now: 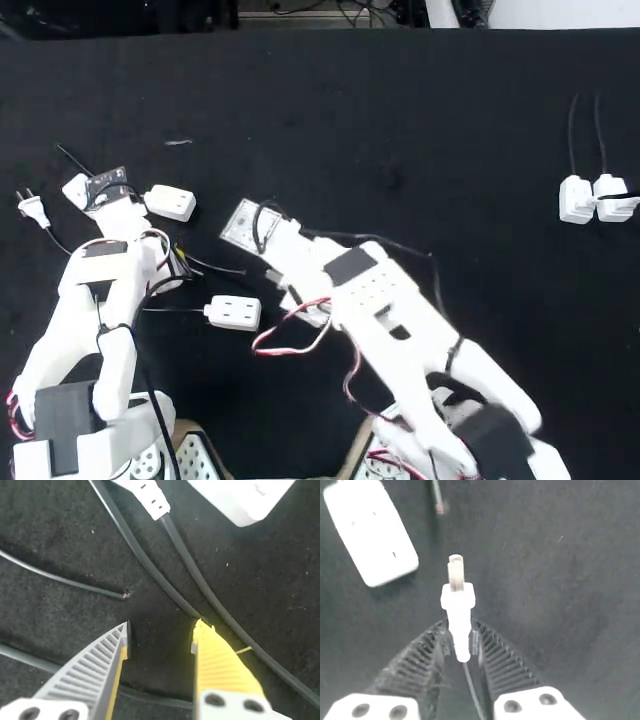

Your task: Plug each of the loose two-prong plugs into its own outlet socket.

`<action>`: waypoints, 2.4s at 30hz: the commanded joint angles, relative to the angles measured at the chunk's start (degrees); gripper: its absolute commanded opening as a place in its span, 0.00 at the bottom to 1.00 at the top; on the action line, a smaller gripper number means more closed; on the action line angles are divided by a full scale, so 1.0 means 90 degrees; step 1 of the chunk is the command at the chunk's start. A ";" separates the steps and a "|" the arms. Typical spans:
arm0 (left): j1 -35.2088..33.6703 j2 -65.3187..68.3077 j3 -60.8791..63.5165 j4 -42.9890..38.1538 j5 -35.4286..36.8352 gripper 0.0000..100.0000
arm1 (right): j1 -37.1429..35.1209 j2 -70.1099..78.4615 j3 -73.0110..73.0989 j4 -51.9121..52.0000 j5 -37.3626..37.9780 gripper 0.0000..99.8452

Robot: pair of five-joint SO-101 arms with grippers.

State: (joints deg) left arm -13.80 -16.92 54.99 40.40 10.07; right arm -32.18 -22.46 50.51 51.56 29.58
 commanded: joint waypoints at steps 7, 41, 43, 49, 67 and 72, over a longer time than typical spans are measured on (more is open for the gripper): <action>-0.0005 -0.0225 -0.0464 0.0147 0.0049 0.21 | -0.0303 -0.3492 0.2164 -0.1524 -0.0264 0.01; 0.1978 -0.7746 0.3072 -0.0068 -0.0498 0.21 | -0.0371 -0.4029 0.3541 -0.3956 -0.0977 0.01; 0.2173 -0.7980 0.3101 -0.0068 -0.0488 0.21 | -0.0596 -0.4029 0.3600 -0.3956 -0.0977 0.01; 0.2525 -0.8645 0.3375 -0.0020 -0.0498 0.21 | -0.1065 -0.4029 0.3639 -0.3956 -0.0967 0.01; 0.2496 -0.9446 0.3951 0.0176 -0.0889 0.21 | -0.1065 -0.4088 0.3531 -0.3897 -0.1739 0.01; 0.2486 -0.9446 0.3951 0.0244 -0.0889 0.21 | -0.1065 -0.4088 0.3433 -0.3878 -0.1739 0.01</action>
State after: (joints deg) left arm 8.62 -102.02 91.21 42.24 2.86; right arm -41.49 -56.66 84.09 17.45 14.64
